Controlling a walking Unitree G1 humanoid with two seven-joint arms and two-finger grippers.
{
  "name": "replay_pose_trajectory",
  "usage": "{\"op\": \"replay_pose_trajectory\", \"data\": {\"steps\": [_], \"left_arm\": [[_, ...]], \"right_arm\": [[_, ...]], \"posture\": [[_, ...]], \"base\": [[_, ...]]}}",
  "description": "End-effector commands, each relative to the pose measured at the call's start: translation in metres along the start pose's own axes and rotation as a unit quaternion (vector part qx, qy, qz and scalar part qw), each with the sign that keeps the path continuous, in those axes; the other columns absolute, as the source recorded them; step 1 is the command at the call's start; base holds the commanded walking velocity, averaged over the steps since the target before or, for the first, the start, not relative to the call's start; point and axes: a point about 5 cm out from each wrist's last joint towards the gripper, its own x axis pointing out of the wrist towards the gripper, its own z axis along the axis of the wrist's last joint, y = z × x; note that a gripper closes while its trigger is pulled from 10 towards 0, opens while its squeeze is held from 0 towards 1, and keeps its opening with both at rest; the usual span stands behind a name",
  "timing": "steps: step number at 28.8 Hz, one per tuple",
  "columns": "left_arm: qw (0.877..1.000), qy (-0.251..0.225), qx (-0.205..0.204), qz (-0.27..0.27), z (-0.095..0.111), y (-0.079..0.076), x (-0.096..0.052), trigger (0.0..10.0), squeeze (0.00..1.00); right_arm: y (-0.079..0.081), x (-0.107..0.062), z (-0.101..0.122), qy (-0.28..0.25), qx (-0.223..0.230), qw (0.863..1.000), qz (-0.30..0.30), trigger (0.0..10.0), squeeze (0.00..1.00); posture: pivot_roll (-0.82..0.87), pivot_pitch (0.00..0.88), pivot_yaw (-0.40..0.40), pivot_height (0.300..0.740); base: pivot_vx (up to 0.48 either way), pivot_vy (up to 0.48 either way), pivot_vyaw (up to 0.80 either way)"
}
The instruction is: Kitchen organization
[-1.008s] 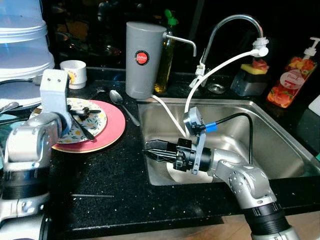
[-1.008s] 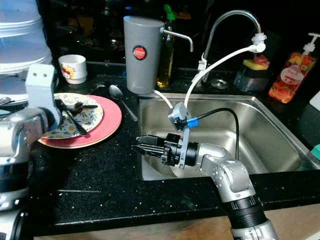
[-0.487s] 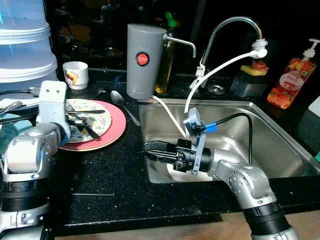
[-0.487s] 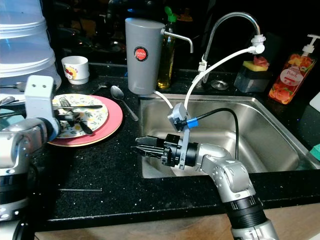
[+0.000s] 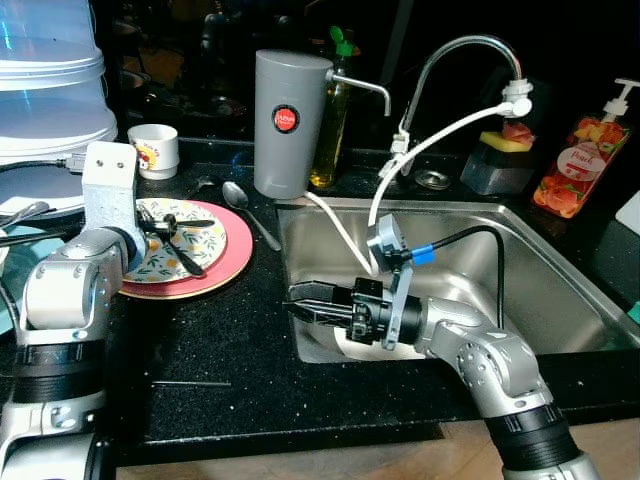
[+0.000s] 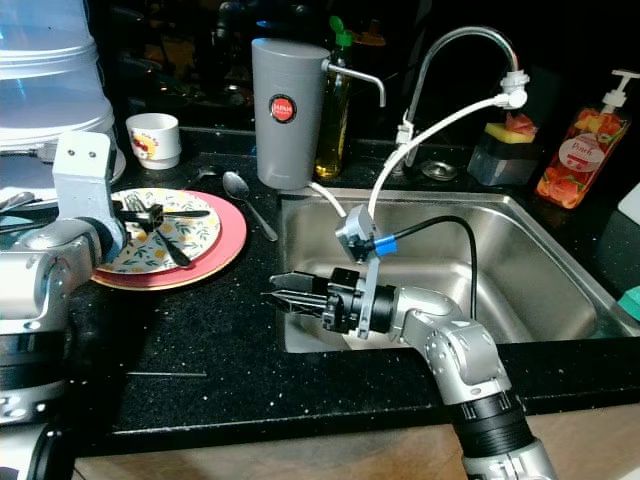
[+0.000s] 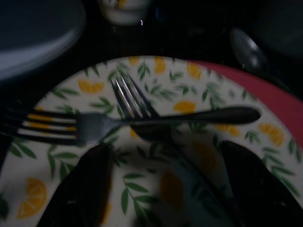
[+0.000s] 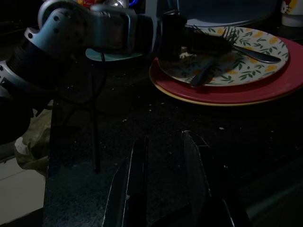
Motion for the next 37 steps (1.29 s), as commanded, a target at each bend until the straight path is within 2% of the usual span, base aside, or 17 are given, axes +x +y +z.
{"op": "replay_pose_trajectory", "data": {"steps": [1, 4, 8, 11, 16, 25, 30, 35, 37], "left_arm": [[1.000, 0.002, -0.019, -0.013, -0.001, -0.005, 0.004, 10.0, 1.00], [0.999, -0.020, -0.016, -0.022, 0.008, -0.009, 0.006, 10.0, 1.00], [0.998, -0.049, 0.011, -0.032, 0.022, -0.016, 0.005, 10.0, 1.00], [0.997, -0.053, 0.029, -0.039, 0.027, -0.020, 0.004, 10.0, 1.00], [0.997, -0.048, 0.030, -0.045, 0.027, -0.023, 0.005, 10.0, 1.00], [0.998, 0.022, 0.034, -0.051, 0.013, -0.024, 0.010, 10.0, 1.00], [0.998, 0.035, 0.033, -0.047, 0.009, -0.020, 0.011, 10.0, 1.00], [0.998, 0.044, 0.005, -0.052, 0.002, -0.018, 0.016, 10.0, 1.00], [0.997, 0.049, 0.006, -0.063, -0.001, -0.018, 0.018, 10.0, 1.00]], "right_arm": [[0.000, -0.002, 0.002, -0.002, -0.001, 1.000, -0.002, 10.0, 0.00], [0.000, -0.003, 0.003, -0.005, -0.002, 1.000, 0.000, 10.0, 0.00], [0.002, -0.003, 0.005, -0.011, -0.002, 1.000, 0.003, 10.0, 0.00], [0.003, -0.002, 0.005, -0.014, -0.001, 1.000, 0.005, 10.0, 0.00], [0.004, -0.001, 0.004, -0.020, 0.001, 1.000, 0.005, 10.0, 0.00], [0.005, 0.000, 0.000, -0.032, 0.003, 0.999, 0.000, 10.0, 0.00], [0.005, -0.001, -0.001, -0.037, 0.004, 0.999, -0.002, 10.0, 0.00], [0.003, -0.001, -0.001, -0.041, 0.003, 0.999, -0.002, 10.0, 0.00], [0.004, -0.001, -0.001, -0.040, 0.003, 0.999, 0.000, 10.0, 0.00]], "posture": [[0.08, 0.038, -0.083, 0.740], [0.08, 0.045, -0.079, 0.740], [0.09, 0.051, -0.072, 0.740], [0.10, 0.057, -0.062, 0.740], [0.11, 0.058, -0.057, 0.740], [0.15, 0.070, -0.021, 0.740], [0.16, 0.072, -0.014, 0.740], [0.16, 0.075, -0.014, 0.740], [0.16, 0.076, -0.016, 0.740]], "base": [[0.000, 0.000, 0.00], [0.000, 0.000, 0.00], [0.000, 0.000, 0.00], [0.000, 0.000, 0.00], [0.000, 0.000, 0.00], [0.000, 0.000, 0.00], [0.000, 0.000, 0.00], [0.000, 0.000, 0.00], [0.000, 0.000, 0.00]]}}
